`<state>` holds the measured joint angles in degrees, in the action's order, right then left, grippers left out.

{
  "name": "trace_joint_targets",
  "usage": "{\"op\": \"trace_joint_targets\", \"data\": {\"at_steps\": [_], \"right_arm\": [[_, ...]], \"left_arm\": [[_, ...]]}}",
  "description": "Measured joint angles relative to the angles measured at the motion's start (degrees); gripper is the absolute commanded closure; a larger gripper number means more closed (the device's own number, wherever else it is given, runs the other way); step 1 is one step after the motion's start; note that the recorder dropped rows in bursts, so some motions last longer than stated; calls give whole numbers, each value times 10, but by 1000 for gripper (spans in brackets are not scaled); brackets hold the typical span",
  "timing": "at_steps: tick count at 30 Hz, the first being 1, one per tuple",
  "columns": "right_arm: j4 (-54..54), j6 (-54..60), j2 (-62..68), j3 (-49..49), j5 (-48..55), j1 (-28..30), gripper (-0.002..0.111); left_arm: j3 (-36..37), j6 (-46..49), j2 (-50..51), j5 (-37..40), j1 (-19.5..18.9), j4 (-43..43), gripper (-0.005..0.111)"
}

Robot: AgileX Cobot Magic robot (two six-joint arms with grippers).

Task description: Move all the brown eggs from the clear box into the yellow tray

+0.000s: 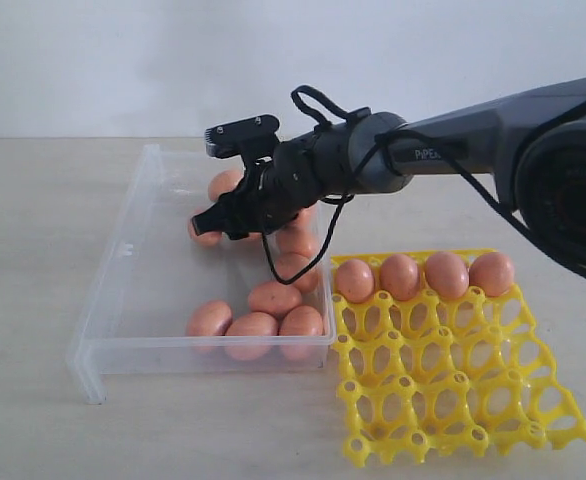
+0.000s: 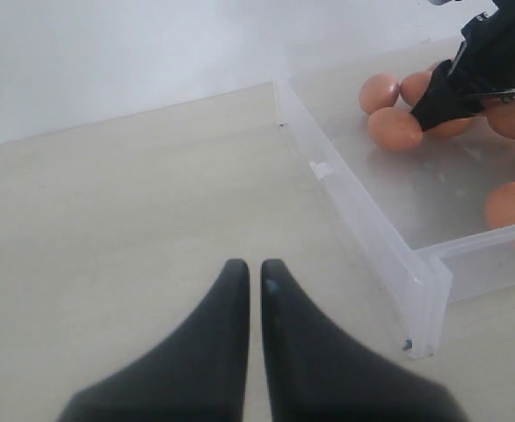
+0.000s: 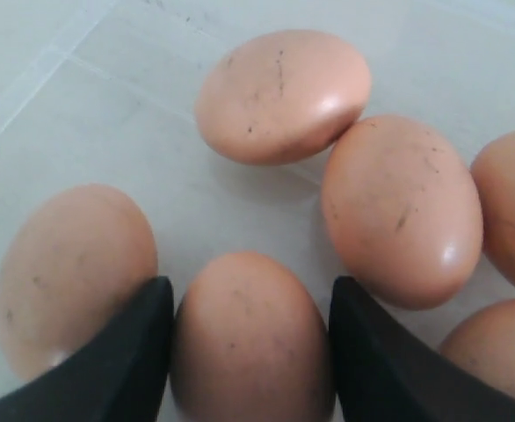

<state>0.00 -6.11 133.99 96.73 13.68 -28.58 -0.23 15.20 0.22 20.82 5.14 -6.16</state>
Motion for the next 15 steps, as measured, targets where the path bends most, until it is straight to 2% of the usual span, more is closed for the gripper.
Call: {"op": "trace_joint_targets", "data": {"at_steps": [7, 12, 13, 15], "right_arm": [[0, 0, -28, 0, 52, 0, 108], [-5, 0, -59, 0, 53, -26, 108], [-5, 0, -66, -3, 45, -32, 108], [-5, 0, -114, -60, -54, -51, 108]], "left_arm": [[0, 0, 0, 0, 0, 0, 103], [0, 0, 0, 0, 0, 0, 103], [0, 0, 0, 0, 0, 0, 103], [0, 0, 0, 0, 0, 0, 103]]}}
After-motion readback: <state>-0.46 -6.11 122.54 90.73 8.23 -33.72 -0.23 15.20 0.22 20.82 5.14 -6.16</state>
